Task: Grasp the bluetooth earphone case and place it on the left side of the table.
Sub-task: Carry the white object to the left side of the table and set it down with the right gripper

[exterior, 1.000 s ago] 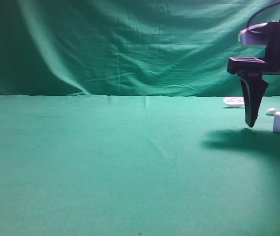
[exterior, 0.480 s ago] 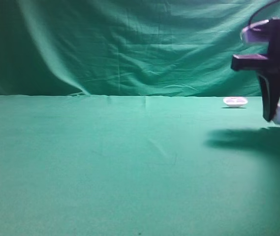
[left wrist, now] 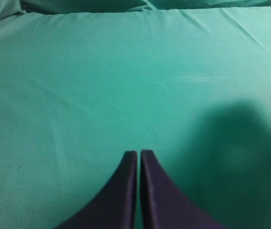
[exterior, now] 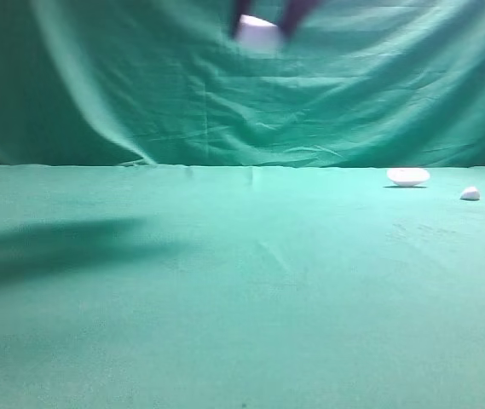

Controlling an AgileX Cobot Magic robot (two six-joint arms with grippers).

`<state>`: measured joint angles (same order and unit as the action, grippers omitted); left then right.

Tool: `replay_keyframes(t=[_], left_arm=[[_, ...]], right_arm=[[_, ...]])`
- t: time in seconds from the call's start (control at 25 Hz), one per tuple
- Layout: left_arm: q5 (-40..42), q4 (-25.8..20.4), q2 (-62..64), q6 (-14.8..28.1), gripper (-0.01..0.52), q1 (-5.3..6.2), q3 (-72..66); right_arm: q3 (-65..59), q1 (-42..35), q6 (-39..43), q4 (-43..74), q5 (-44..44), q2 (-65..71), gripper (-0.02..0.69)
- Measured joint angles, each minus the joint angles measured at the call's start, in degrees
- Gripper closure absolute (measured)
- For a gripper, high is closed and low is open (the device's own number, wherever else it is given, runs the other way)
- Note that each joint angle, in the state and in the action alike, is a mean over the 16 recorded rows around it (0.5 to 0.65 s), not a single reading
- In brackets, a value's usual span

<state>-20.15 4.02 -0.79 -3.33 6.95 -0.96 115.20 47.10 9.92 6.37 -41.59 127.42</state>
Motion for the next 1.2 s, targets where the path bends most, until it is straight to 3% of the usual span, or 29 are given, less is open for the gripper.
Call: replay_keyframes(t=[0.48, 0.76, 1.0, 1.08, 1.2], left_arm=[[0.00, 0.00, 0.00, 0.00, 0.514, 0.00, 0.00], [0.00, 0.00, 0.00, 0.00, 0.514, 0.00, 0.00], [0.00, 0.00, 0.00, 0.00, 0.514, 0.00, 0.00], [0.00, 0.00, 0.00, 0.00, 0.514, 0.00, 0.00], [0.00, 0.00, 0.00, 0.00, 0.514, 0.00, 0.00]], right_arm=[[5.88, 8.39, -2.64, -3.01, 10.90, 12.62, 0.341], [5.89, 8.87, -2.92, -3.92, 12.89, 14.27, 0.232], [6.35, 8.30, -2.65, -3.85, 8.84, 12.09, 0.126], [6.80, 7.83, -2.31, -3.75, 5.27, 10.29, 0.123], [7.52, 6.62, -1.71, -3.50, -1.88, 6.72, 0.180]])
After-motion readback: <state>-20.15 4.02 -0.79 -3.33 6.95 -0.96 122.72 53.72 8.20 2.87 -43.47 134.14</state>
